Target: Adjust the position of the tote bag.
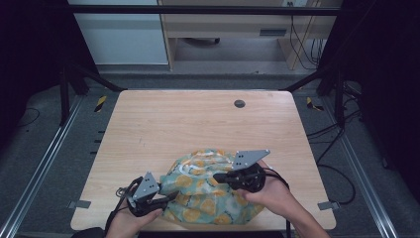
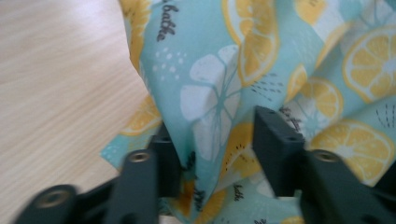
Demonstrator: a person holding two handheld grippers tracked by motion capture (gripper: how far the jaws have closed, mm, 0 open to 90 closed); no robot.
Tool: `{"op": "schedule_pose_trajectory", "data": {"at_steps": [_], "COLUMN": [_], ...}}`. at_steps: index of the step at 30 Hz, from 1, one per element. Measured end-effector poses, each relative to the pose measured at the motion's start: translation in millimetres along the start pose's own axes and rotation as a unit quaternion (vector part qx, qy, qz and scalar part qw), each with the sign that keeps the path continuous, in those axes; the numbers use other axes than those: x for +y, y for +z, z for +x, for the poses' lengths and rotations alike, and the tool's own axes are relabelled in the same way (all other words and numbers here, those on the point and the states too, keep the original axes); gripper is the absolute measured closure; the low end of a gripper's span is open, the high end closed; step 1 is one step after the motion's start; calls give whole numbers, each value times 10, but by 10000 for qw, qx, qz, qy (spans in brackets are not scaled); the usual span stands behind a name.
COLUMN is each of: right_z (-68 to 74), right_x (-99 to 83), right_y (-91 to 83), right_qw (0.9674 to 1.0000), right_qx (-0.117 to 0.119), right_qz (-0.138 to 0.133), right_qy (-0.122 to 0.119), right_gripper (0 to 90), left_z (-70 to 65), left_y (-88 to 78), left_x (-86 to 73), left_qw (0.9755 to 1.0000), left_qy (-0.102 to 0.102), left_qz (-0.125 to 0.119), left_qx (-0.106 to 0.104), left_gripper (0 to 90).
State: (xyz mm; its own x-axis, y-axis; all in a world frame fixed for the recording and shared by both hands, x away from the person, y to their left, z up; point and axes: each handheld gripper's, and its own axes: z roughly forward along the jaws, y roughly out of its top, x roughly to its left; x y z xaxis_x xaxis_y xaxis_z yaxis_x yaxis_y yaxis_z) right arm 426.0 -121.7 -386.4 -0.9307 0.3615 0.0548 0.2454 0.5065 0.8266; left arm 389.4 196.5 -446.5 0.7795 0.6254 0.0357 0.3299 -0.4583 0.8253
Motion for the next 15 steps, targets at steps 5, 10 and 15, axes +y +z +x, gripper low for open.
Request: {"op": "schedule_pose_trajectory", "data": {"at_steps": [5, 10, 15], "right_z": [175, 315, 291], "right_x": [-50, -132, -174], "right_y": [-45, -10, 47], "right_qw": [9998, 9995, 9997], "right_qx": [170, 256, 199], "right_qz": [-29, 89, 136], "right_qy": [-67, -157, -49], "right_gripper": [900, 900, 900], "left_z": [46, -34, -218], "left_y": [-164, -288, -232], "left_x": [106, 246, 428], "left_qw": [9995, 9993, 9989], "left_qy": [-69, -39, 158], "left_qz": [-146, -334, -429], "left_qx": [257, 191, -80], "left_gripper": [341, 306, 304]}}
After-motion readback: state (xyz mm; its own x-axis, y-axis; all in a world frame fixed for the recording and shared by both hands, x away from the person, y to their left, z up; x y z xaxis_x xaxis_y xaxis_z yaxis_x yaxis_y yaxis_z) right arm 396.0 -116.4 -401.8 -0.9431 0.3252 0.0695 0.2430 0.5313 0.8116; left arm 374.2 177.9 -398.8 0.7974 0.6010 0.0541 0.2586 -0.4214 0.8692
